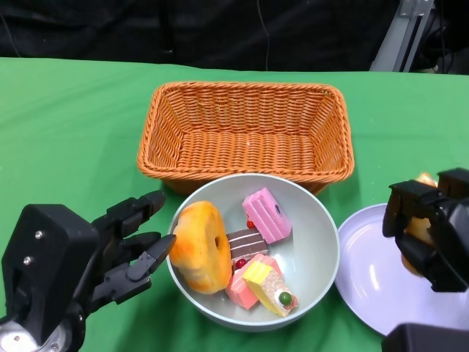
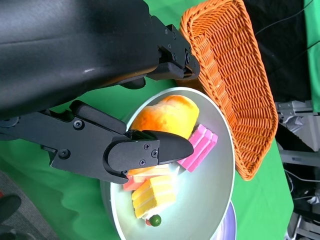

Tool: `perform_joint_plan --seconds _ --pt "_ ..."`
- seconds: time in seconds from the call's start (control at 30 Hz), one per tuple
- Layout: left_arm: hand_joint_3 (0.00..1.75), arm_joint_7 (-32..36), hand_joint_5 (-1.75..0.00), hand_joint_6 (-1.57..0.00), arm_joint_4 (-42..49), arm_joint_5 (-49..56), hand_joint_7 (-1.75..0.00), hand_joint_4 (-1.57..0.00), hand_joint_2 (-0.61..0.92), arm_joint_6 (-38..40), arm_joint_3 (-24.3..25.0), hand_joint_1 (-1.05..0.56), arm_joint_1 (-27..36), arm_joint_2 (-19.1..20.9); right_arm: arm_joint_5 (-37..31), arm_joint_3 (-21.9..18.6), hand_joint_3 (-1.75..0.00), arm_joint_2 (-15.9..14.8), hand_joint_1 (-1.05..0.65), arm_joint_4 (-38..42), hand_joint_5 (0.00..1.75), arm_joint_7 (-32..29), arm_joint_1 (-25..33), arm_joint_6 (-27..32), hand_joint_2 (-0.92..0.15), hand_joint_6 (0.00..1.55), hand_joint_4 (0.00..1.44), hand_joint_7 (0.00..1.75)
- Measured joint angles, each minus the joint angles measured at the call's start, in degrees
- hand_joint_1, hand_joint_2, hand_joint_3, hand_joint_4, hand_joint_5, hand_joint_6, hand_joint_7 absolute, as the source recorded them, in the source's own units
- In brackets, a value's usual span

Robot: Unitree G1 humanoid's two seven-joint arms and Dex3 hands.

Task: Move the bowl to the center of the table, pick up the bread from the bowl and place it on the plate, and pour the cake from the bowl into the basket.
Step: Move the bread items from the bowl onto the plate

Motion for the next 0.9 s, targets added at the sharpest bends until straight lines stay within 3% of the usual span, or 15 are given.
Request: perform_joint_plan --seconds 0.17,0.33,0.43,0.5,0.53,0.57,0.6,0.67,0.77,0.9 --pt "0.48 -0.07 -0.64 -0.27 -0.11 -0.11 0.0 -0.01 0.92 0.0 0.04 -0.56 0.03 0.0 -0.78 0.64 -1.11 -1.4 -0.14 1.58 1.75 8.88 -1.06 5.49 -0.43 0.66 0.85 1.7" --pt "0.48 -0.09 -0.65 -0.28 -0.32 -0.12 -0.01 -0.01 0.92 0.47 0.06 -0.56 0.03 0.0 -2.54 2.29 -1.0 -2.04 -0.16 3.66 1.75 10.98 -3.37 7.84 -0.47 0.65 0.84 1.67" --pt "0.48 -0.1 -0.64 -0.28 -0.37 -0.11 0.0 0.0 0.92 0.57 0.09 -0.56 0.05 0.02 -2.86 3.39 -0.87 -2.16 -0.16 6.45 1.75 11.97 -5.5 8.69 -0.54 0.57 0.78 1.73" --pt "0.48 -0.11 -0.64 -0.28 -0.41 -0.12 0.0 0.0 0.92 0.61 0.08 -0.56 0.06 0.02 -2.46 4.01 -0.78 -2.26 -0.17 9.1 1.75 12.32 -7.26 8.82 -0.61 0.59 0.75 1.59" --pt "0.48 -0.11 -0.64 -0.28 -0.42 -0.11 0.0 0.0 0.92 0.62 0.1 -0.57 0.07 0.03 -2.1 4.37 -0.66 -2.3 -0.19 10.07 1.69 12.75 -7.96 8.93 -0.67 0.64 0.69 1.19" --pt "0.48 -0.11 -0.64 -0.28 -0.44 -0.11 0.0 0.0 0.92 0.62 0.08 -0.57 0.06 0.02 -1.7 4.71 -0.43 -2.3 -0.24 10.87 1.47 13.8 -8.67 9.35 -0.78 0.71 0.6 0.63" --pt "0.48 -0.11 -0.64 -0.28 -0.52 -0.1 0.0 0.0 0.92 0.62 0.06 -0.57 0.08 0.01 -1.48 4.97 -0.27 -2.32 -0.28 11.07 1.02 15.95 -9.25 10.41 -0.84 0.68 0.58 0.34" --pt "0.48 -0.11 -0.65 -0.28 -0.75 -0.09 0.0 0.0 0.92 0.63 0.04 -0.56 0.12 -0.01 -1.57 5.59 -0.13 -2.74 -0.39 10.79 0.38 21.73 -10.55 13.24 -0.9 0.56 0.56 0.07" --pt "0.48 -0.11 -0.65 -0.27 -1.14 0.01 0.0 -0.01 0.92 0.63 -0.03 -0.57 0.19 -0.01 -2.72 7.15 -0.15 -4.54 -0.56 8.93 0.11 29.97 -12.33 16.84 -0.92 0.38 0.4 0.01" --pt "0.49 -0.11 -0.66 -0.27 -1.31 0.0 0.0 -0.01 0.92 0.63 -0.12 -0.57 0.22 0.0 -3.5 8.35 -0.23 -6.85 -0.75 6.0 0.03 38.73 -13.52 19.66 -0.92 0.27 0.28 0.0"
